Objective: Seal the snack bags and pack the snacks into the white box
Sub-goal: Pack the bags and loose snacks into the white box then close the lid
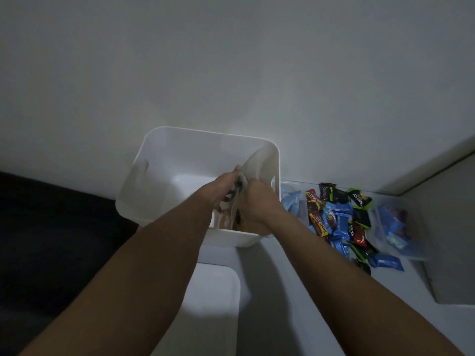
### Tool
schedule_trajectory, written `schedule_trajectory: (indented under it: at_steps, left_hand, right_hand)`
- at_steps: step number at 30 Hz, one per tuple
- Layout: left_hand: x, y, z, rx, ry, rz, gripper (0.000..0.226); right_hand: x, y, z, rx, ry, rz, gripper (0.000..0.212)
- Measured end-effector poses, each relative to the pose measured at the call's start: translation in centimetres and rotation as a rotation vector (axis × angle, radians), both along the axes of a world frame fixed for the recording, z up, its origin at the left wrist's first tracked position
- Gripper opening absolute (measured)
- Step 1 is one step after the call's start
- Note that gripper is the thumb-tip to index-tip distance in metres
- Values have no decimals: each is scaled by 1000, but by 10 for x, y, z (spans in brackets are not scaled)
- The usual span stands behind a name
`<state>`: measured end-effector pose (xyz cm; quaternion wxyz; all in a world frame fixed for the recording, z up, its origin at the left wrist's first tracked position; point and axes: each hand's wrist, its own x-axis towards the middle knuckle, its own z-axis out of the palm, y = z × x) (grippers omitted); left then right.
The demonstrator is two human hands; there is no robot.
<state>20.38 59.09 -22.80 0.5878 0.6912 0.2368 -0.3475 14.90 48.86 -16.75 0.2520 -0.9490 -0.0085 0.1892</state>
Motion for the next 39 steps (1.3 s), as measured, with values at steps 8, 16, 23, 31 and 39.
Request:
schedule_trajectory:
  at_steps: [8,16,23,31,39]
  left_hand:
    - [-1,-3,2,38,5,95,74]
    - [-10,-13,16,-126,142,244,86]
    - [-16,-10,17,-81,148,255,82]
    - [-30,-8,35,-47,72,239,94]
    - [-43,-31,80,247,-273,180,79]
  right_hand:
    - [-10,-3,-3,2,-31,-41,34]
    - [-3,-11,21,-141,-148,-52,23]
    - [-12,-18,33,-93,-14,-47,41]
    - [-11,-36,48,-25,-18,-83,33]
    - [-10,-96,72,213,57,-219,17]
